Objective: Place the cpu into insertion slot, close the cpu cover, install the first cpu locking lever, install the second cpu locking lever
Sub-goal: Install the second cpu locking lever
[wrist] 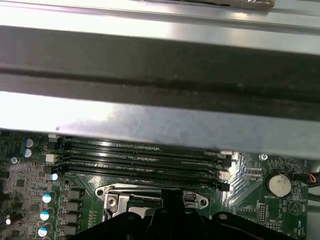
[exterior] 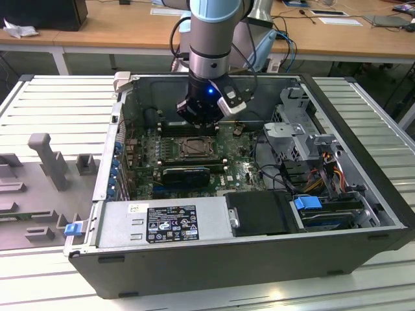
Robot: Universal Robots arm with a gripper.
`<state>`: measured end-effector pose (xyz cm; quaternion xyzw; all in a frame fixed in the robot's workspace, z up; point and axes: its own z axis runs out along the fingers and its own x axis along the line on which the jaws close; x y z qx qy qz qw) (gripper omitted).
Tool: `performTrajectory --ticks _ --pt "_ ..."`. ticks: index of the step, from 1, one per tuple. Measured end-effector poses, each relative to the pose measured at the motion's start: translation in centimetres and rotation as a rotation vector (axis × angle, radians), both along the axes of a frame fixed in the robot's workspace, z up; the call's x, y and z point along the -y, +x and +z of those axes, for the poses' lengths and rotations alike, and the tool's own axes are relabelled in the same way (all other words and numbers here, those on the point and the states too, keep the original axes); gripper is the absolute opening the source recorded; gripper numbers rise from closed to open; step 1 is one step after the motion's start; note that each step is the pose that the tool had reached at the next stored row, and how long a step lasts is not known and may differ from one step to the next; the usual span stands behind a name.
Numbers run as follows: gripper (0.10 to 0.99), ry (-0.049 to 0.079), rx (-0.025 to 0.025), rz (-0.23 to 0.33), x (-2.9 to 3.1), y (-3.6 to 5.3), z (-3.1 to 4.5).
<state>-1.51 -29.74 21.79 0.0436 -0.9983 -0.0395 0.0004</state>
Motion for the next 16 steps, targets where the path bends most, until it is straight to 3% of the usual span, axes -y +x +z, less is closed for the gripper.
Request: performTrajectory --ticks 16 --pt "0.106 0.000 0.0000 0.000 0.79 0.04 0.00"
